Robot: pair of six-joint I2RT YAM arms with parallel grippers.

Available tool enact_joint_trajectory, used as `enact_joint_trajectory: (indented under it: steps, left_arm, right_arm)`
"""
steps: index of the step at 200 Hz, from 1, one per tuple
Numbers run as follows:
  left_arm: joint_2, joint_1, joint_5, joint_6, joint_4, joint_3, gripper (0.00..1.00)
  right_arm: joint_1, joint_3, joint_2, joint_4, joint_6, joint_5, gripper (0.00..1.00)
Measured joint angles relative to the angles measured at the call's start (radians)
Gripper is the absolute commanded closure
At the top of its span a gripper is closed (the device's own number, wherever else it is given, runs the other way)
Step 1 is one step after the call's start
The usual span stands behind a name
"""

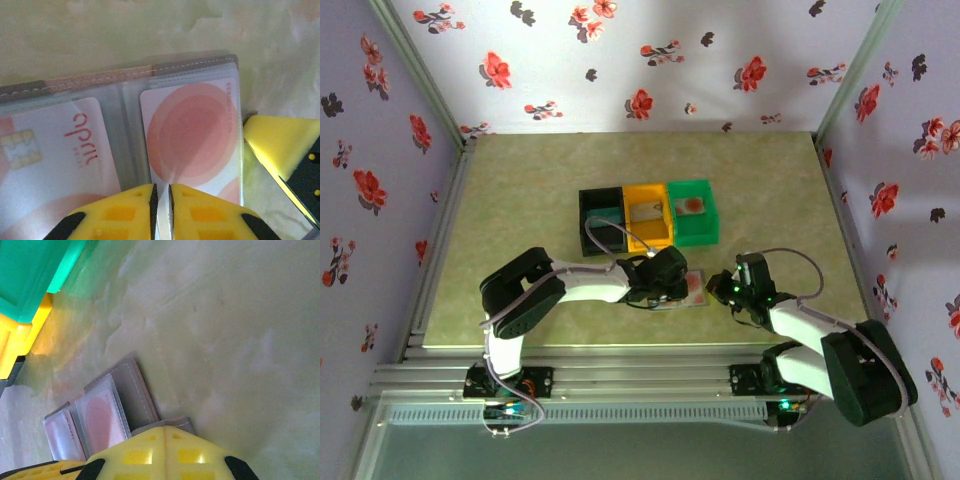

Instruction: Take the credit cards out of the card holder

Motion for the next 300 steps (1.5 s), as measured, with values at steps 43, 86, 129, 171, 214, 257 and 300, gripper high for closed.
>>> enact_joint_trajectory:
  steps: [43, 86, 129, 171, 214, 257, 300]
  left_arm:
    - [0.020, -0.001, -0.014, 0.000, -0.085, 0.056, 0.78]
    - [0.020, -0.004, -0.037, 0.000, -0.115, 0.069, 0.76]
    - [0.020, -0.010, -0.061, 0.004, -0.149, 0.084, 0.75]
    - [0.020, -0.016, -0.079, 0.013, -0.172, 0.097, 0.70]
    - [0.021, -0.017, -0.088, 0.016, -0.187, 0.103, 0.70]
    - [0.022, -0.018, -0.089, 0.016, -0.187, 0.104, 0.71]
    - [0.024, -0.018, -0.089, 0.017, -0.186, 0.106, 0.72]
  right_arm:
    - [0.002, 0.000, -0.004, -0.006, 0.000, 0.000, 1.00]
    - [0.004, 0.000, -0.005, -0.010, 0.000, -0.003, 1.00]
    - [0.004, 0.000, -0.005, -0.011, 0.000, -0.003, 1.00]
    - [0.004, 0.000, -0.005, -0.011, 0.000, -0.003, 1.00]
    - [0.004, 0.000, -0.005, -0.011, 0.000, -0.004, 1.00]
    - [0.004, 0.000, -0.005, -0.011, 0.000, -0.004, 1.00]
    - [0.004, 0.000, -0.005, -0.011, 0.000, -0.004, 1.00]
